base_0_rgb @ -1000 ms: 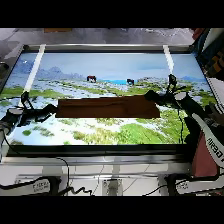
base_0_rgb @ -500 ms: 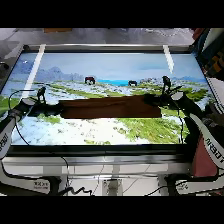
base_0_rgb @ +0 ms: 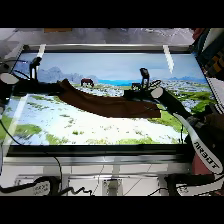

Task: Fold the clothes and pants, and hang the long-sleeved shirts on hangers.

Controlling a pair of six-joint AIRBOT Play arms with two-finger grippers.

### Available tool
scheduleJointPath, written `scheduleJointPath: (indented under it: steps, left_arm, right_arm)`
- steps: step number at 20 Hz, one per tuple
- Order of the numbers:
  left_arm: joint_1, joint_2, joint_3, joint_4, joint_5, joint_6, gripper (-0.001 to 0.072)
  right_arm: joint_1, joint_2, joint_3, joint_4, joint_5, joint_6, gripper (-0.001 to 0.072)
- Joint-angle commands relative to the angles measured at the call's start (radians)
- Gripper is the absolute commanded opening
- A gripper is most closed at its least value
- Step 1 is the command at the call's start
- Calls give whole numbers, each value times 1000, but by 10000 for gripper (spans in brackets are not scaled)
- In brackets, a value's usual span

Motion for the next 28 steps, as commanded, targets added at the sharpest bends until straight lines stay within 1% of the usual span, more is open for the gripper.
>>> scheduleJointPath:
  steps: [1,3,6,9,11,13,14,16,19,21,22,24,26,27,28]
  left_arm:
    - [-3,164,26,-4,-98,0,14]
    - [-3,235,26,-3,-98,0,15]
    - [-2,294,26,-3,-98,0,15]
    - [-2,298,25,-4,-98,0,15]
    - [-3,298,24,-4,-98,0,15]
    - [-4,295,24,-11,-98,0,15]
    - [-8,289,22,-28,-97,-5,15]
    - [-32,258,20,-66,-97,-53,15]
    - [-136,170,17,-127,-69,-64,15]
    - [-262,76,17,-188,16,-65,15]
    - [-332,25,17,-245,94,-73,14]
    - [-486,-84,18,-382,304,-75,14]
    - [-622,-182,18,-408,478,-75,15]
    - [-676,-224,18,-409,534,-75,16]
    - [-713,-253,18,-409,570,-75,33]
  right_arm:
    - [148,-64,66,1,-19,77,15]
    - [237,-132,124,6,-15,149,15]
    - [369,-229,228,21,-22,193,15]
    - [443,-309,332,23,-25,319,15]
    - [462,-322,365,21,-24,332,15]
    - [446,-319,389,-13,16,323,15]
    - [422,-318,406,-57,63,322,16]
    - [344,-317,443,-180,212,322,15]
    - [169,-295,482,-319,460,322,16]
    - [38,-258,485,-360,563,322,16]
    - [-24,-239,485,-360,599,322,16]
    - [-137,-201,485,-359,639,322,16]
    - [-222,-171,485,-360,660,322,16]
    - [-257,-159,485,-360,664,321,16]
    - [-286,-152,485,-361,666,320,16]
